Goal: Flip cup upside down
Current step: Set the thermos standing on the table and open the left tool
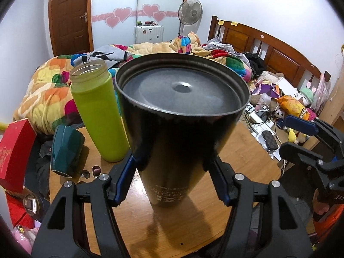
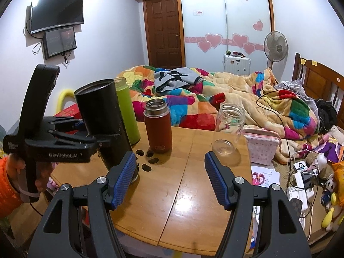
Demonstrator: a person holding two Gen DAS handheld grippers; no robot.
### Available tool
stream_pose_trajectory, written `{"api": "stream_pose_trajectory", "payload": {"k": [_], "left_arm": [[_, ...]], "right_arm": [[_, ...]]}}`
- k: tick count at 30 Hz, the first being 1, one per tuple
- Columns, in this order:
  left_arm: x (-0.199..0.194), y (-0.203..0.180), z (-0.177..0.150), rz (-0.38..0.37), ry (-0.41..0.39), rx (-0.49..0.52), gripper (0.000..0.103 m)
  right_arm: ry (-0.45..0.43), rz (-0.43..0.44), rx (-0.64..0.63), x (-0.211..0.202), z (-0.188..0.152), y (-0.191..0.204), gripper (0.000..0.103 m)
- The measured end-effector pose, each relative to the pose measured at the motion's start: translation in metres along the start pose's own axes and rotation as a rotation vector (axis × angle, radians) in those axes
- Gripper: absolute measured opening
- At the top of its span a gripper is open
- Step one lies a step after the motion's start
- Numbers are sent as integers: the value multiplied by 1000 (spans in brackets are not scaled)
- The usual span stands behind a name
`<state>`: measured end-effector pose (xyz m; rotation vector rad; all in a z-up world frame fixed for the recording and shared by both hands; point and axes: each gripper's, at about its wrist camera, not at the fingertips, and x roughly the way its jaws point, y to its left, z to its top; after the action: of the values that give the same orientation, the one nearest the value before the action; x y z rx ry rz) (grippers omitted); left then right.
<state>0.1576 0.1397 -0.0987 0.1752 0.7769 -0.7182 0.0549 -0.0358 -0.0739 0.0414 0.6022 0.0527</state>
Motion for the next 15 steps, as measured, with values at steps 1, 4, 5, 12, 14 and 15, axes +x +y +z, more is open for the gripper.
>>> {"api": "stream_pose_trajectory", "payload": {"k": [1, 4, 5, 12, 14, 15], "left_arm": [[0, 0, 0, -1, -1, -2, 65], [-1, 0, -1, -7, -4, -8, 65], [-3, 0, -2, -5, -6, -9, 65], [-24, -10, -14, 31, -40, 34, 75], [-34, -11, -16, 40, -59, 33, 75], [-40, -10, -16, 43, -74, 28, 75]], "right_arm": [[-1, 1, 1, 0, 1, 1, 63], [-5, 1, 4, 0, 3, 3, 63], [-5, 2, 5, 0, 4, 4, 63], [-17, -6, -10, -7, 10, 11, 66], [-32, -10, -11, -11, 12, 15, 76], [-41, -12, -10, -14, 12, 17, 79]]}}
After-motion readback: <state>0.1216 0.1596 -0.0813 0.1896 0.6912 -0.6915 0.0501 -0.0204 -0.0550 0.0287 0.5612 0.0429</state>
